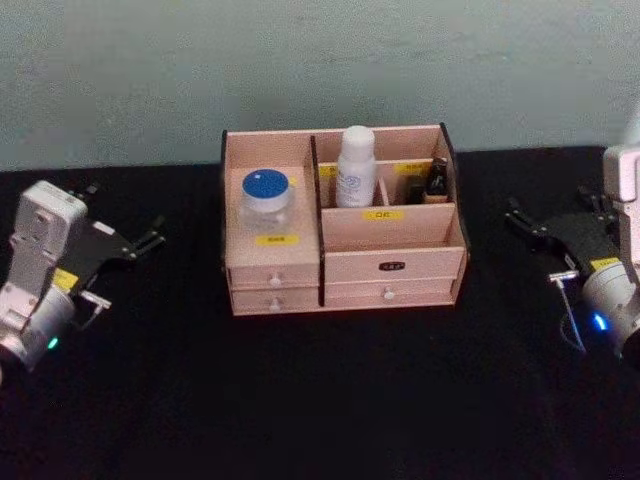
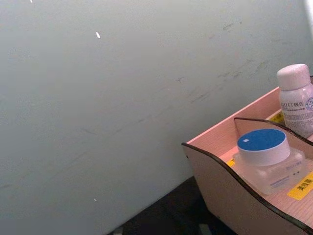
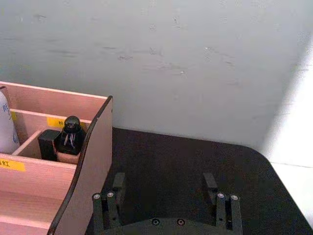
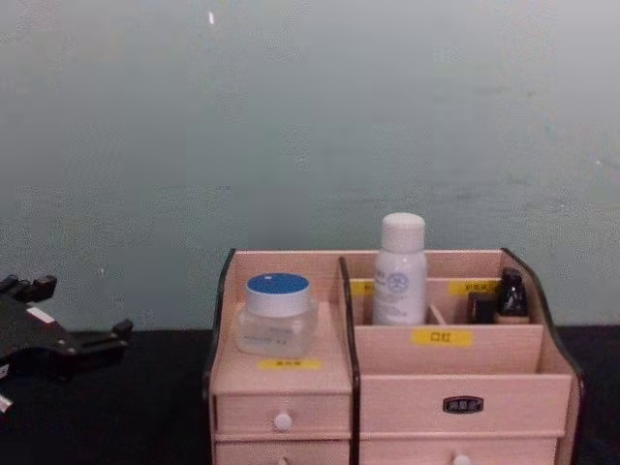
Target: Pick up the facial cleanser and watermelon frost from the table and place them into the tiered storage box.
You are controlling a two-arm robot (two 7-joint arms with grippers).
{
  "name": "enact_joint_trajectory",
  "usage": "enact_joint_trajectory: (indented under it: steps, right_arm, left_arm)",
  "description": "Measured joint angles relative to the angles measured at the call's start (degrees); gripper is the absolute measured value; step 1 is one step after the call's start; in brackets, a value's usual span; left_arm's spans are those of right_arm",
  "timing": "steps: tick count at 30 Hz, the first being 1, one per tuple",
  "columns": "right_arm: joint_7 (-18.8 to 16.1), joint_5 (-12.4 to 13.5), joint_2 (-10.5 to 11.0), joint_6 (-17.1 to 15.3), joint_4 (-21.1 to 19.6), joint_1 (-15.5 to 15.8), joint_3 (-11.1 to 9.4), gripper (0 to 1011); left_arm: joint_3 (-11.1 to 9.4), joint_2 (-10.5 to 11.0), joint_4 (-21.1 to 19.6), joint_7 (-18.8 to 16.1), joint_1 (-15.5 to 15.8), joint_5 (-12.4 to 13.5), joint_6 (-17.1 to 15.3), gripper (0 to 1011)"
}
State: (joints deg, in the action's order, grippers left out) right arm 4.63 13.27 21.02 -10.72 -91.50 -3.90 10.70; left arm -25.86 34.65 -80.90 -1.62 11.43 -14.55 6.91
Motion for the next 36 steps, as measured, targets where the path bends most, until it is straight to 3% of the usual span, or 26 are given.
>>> enact_joint_trajectory:
  steps: [36]
  right_arm:
    - [0.24,0.0,0.08,0.31,-0.26,0.08,0.03,1000]
  left_arm:
    - [0.0,0.0,0.0,0.0,0.0,0.0,0.0,1001]
